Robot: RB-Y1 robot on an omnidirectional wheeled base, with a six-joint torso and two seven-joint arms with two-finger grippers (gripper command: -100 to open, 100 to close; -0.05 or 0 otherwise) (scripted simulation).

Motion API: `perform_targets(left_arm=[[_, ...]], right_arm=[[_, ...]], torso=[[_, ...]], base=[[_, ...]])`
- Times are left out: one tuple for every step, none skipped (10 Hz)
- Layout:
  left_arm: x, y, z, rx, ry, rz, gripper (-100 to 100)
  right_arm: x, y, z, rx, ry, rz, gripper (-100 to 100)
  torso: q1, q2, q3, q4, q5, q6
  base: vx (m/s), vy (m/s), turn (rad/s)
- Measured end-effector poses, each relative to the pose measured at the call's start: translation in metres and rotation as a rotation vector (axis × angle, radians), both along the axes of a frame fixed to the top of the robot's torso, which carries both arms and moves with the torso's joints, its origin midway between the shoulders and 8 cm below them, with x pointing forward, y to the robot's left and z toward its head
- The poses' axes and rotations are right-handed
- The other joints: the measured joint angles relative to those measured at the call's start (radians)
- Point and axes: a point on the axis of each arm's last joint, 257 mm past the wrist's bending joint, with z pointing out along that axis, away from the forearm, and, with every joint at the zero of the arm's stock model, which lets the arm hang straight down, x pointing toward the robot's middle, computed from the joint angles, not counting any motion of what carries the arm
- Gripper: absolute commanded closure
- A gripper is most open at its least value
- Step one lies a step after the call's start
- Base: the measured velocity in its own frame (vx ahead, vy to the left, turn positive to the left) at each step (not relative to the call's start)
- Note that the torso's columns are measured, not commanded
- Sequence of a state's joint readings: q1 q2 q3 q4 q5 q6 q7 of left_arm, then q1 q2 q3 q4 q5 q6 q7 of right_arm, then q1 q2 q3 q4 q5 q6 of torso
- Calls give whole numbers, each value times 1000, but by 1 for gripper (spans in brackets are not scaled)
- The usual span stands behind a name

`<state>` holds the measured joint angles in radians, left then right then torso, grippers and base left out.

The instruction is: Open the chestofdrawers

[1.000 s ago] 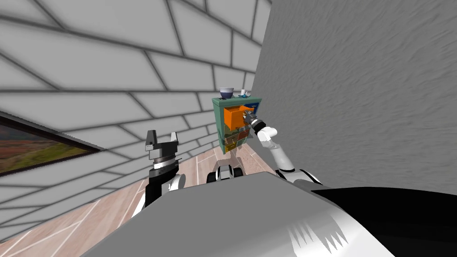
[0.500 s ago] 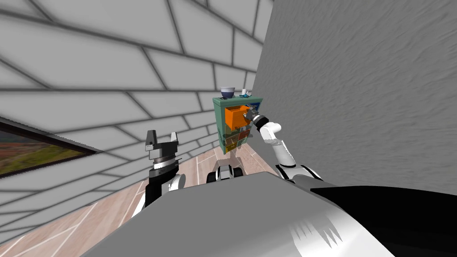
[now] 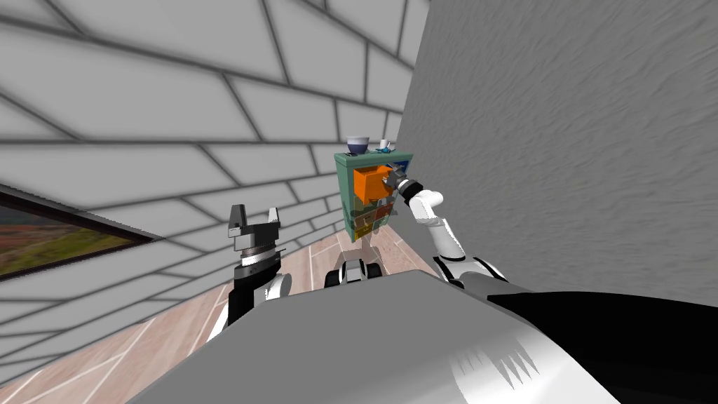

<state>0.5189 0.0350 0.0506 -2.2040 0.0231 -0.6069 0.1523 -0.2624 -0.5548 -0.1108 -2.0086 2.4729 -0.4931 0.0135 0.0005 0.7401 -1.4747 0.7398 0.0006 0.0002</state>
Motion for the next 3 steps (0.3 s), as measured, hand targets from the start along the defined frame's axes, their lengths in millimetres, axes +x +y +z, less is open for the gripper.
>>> perform_targets(left_arm=[[0, 0, 0, 0, 0, 0, 0], [0, 0, 0, 0, 0, 0, 0], [0, 0, 0, 0, 0, 0, 0]], right_arm=[[0, 0, -1, 0, 2, 0, 0], [0, 0, -1, 0, 3, 0, 0], [0, 0, -2, 0, 4, -1, 0]], torso=[[0, -1, 0, 0, 0, 0], [0, -1, -1, -1, 0, 0], [0, -1, -1, -1, 0, 0]], base=[[0, 0, 0], [0, 0, 0], [0, 0, 0]])
